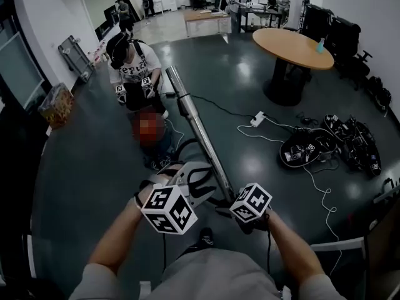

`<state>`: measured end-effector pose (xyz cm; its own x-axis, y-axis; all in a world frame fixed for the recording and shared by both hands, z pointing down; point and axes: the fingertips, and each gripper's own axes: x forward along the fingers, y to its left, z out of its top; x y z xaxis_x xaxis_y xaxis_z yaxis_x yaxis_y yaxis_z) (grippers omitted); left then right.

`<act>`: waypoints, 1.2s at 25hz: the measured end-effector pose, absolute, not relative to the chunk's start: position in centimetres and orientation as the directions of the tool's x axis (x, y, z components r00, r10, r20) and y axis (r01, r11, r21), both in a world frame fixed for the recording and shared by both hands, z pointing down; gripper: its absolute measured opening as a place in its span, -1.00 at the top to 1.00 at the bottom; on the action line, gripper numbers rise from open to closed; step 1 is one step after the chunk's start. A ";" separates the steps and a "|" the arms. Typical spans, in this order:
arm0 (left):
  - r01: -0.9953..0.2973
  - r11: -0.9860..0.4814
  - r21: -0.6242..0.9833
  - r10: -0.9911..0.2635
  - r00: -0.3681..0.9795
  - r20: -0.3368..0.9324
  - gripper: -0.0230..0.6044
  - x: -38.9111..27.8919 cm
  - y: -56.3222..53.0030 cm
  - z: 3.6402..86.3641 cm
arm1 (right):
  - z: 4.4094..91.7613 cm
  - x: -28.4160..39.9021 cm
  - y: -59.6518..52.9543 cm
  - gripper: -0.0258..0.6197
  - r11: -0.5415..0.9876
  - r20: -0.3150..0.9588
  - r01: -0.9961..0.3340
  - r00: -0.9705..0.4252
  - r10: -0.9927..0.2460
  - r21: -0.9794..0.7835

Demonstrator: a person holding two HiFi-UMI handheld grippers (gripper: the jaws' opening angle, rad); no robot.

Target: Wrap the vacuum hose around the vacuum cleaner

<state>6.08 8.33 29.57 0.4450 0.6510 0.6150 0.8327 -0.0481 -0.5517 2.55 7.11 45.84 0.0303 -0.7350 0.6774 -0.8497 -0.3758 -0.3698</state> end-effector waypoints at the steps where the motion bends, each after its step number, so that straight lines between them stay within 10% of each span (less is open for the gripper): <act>1: 0.829 0.004 -0.560 0.648 0.424 0.633 0.20 6.6 8.7 29.4 | 46.1 2.9 7.4 0.64 -0.382 0.696 -0.852 0.027 -0.717 -0.360; 13: 0.733 0.586 -0.345 0.311 0.190 0.931 0.20 9.1 7.9 35.8 | 49.3 6.6 8.8 0.67 -0.361 0.911 -0.921 0.017 -0.413 -0.146; 30: 0.841 0.509 -0.186 0.103 0.154 0.983 0.20 15.6 1.8 48.1 | 51.3 10.2 7.8 0.68 -0.198 0.963 -0.962 -0.142 -0.229 -0.189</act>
